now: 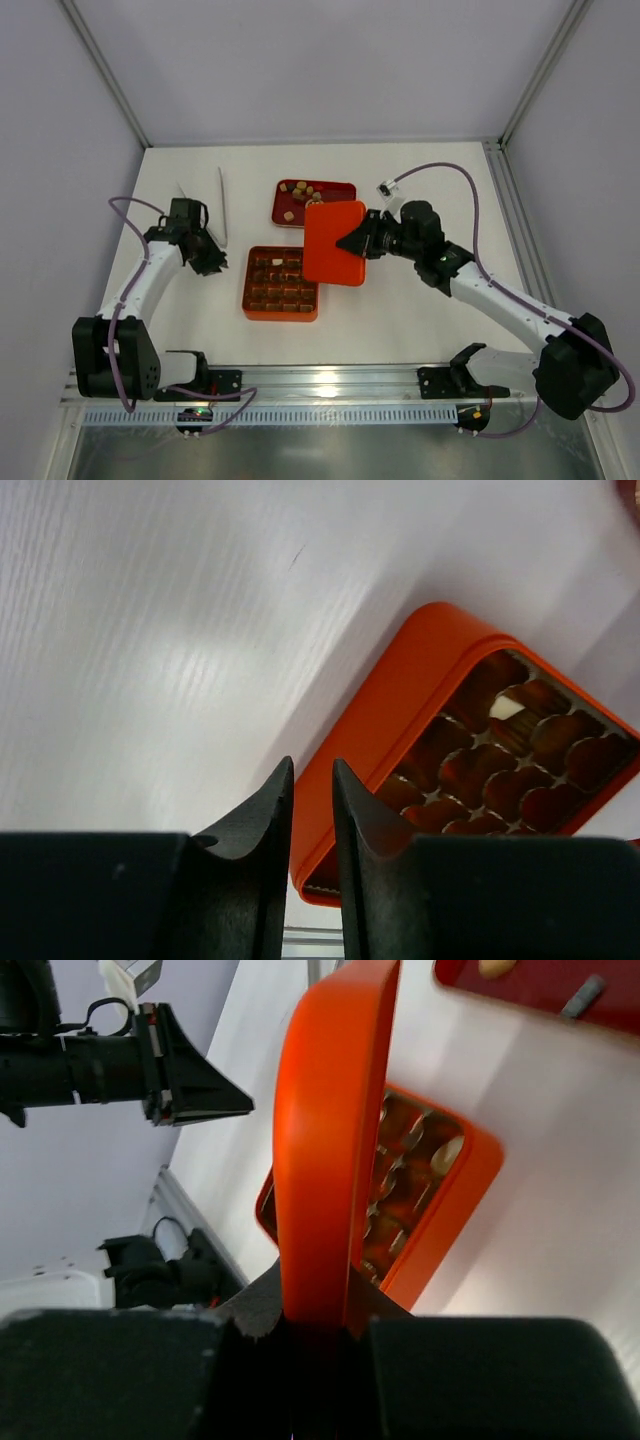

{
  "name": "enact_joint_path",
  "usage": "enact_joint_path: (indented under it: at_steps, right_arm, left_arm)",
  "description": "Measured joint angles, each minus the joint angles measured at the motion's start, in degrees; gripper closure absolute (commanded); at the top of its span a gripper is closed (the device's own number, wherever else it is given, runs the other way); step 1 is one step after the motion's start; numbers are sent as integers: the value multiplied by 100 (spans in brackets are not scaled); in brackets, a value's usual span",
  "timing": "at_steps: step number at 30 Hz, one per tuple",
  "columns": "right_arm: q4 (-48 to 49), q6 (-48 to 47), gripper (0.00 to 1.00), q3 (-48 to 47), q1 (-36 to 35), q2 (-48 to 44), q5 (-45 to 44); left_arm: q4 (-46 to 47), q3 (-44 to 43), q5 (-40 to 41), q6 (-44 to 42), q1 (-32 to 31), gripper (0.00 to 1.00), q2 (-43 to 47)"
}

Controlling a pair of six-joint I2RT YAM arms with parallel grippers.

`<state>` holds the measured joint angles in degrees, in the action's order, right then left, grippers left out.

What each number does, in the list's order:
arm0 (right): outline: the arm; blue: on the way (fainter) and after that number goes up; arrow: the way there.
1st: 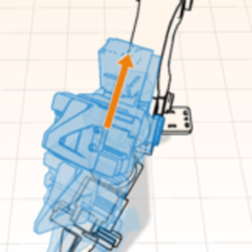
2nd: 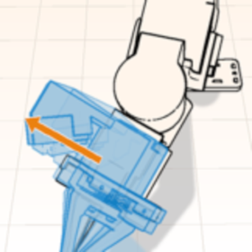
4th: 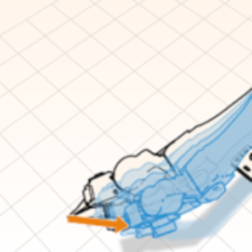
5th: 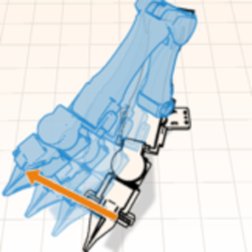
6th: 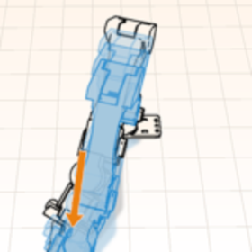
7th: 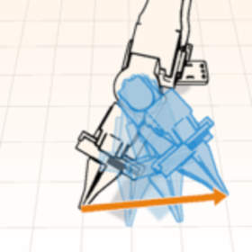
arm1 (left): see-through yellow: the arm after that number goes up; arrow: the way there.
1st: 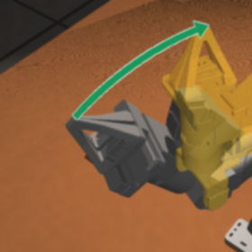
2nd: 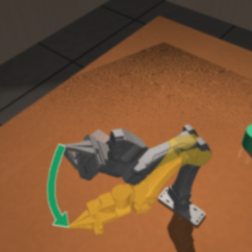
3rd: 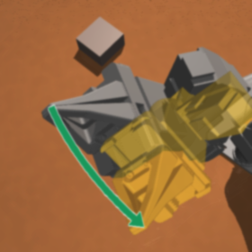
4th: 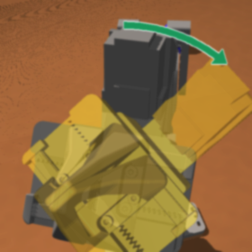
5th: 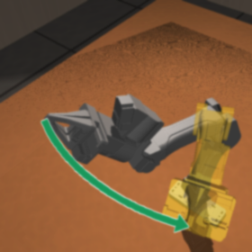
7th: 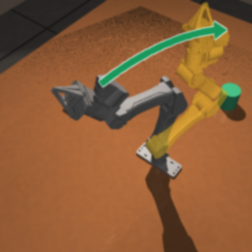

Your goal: Pack the chocolate

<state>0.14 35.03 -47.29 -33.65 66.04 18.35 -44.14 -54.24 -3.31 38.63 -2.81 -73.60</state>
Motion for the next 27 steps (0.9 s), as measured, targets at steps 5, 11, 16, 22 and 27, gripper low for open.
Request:
enact_joint_path:
  at_steps: [5, 11, 16, 22, 27]
  right_arm:
    - [1290, 1259, 96, 811, 46, 455, 1001]
    - [3132, 2461, 96, 1311, 81, 935, 1539]
    - [4531, 3285, 96, 1631, 90, 1624, 1749]
    - [5490, 3838, 96, 1777, 90, 2293, 1906]
    - [5921, 3980, 96, 1777, 90, 2531, 1991]
  left_arm:
    - [455, 721, -26, 219, -2, 83, -28]
    - [990, 1161, -229, 498, -39, 83, -179]
    - [1355, 1231, -354, 702, -210, 83, -297]
    - [1637, 1241, -444, 890, -496, 83, -472]
    - [1766, 1244, -446, 1047, -723, 83, -505]
